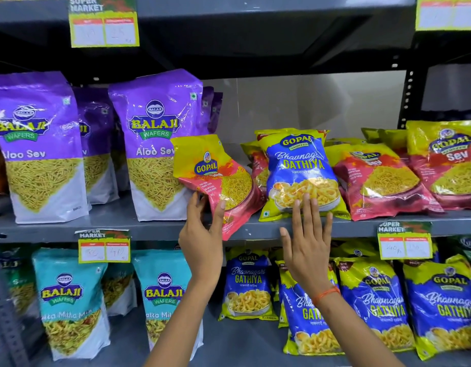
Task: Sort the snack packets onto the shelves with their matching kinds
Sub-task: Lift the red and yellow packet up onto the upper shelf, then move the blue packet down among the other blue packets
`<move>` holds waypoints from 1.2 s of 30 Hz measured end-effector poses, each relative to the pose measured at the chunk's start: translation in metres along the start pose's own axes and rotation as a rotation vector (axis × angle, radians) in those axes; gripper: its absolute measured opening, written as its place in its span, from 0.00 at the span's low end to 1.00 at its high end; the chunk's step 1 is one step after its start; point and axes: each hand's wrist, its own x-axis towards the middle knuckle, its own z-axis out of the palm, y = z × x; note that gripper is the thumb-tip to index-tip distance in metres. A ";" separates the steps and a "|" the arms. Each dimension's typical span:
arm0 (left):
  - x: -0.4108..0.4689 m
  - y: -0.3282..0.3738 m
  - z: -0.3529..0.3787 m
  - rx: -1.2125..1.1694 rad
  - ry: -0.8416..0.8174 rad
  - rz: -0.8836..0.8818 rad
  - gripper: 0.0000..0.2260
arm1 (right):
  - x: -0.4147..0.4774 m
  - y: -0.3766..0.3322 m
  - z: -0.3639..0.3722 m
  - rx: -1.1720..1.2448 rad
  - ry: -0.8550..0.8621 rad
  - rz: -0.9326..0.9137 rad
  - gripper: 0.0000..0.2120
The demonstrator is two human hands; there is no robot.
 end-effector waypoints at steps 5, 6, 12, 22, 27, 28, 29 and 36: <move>-0.004 0.004 -0.001 -0.028 -0.004 -0.036 0.31 | 0.000 0.000 0.001 -0.002 0.005 -0.014 0.28; -0.005 0.004 0.000 -0.032 -0.009 -0.047 0.32 | 0.000 0.000 0.001 -0.001 0.009 -0.015 0.28; -0.016 0.014 0.005 0.011 -0.029 -0.085 0.38 | 0.000 -0.001 -0.003 0.048 0.026 -0.016 0.28; -0.001 0.065 0.030 0.103 -0.124 0.360 0.39 | 0.032 -0.009 -0.033 0.282 0.191 -0.007 0.26; 0.015 0.084 0.066 0.089 -0.474 0.294 0.35 | 0.055 -0.001 -0.050 0.599 0.256 0.116 0.24; 0.017 0.085 0.073 0.085 -0.541 0.227 0.35 | 0.060 0.004 -0.052 0.630 0.248 0.166 0.25; 0.020 0.083 0.081 0.092 -0.588 0.164 0.34 | 0.065 0.009 -0.053 0.636 0.225 0.210 0.26; 0.019 0.069 0.100 0.061 -0.638 -0.143 0.20 | 0.090 0.031 -0.054 0.628 -0.099 0.368 0.30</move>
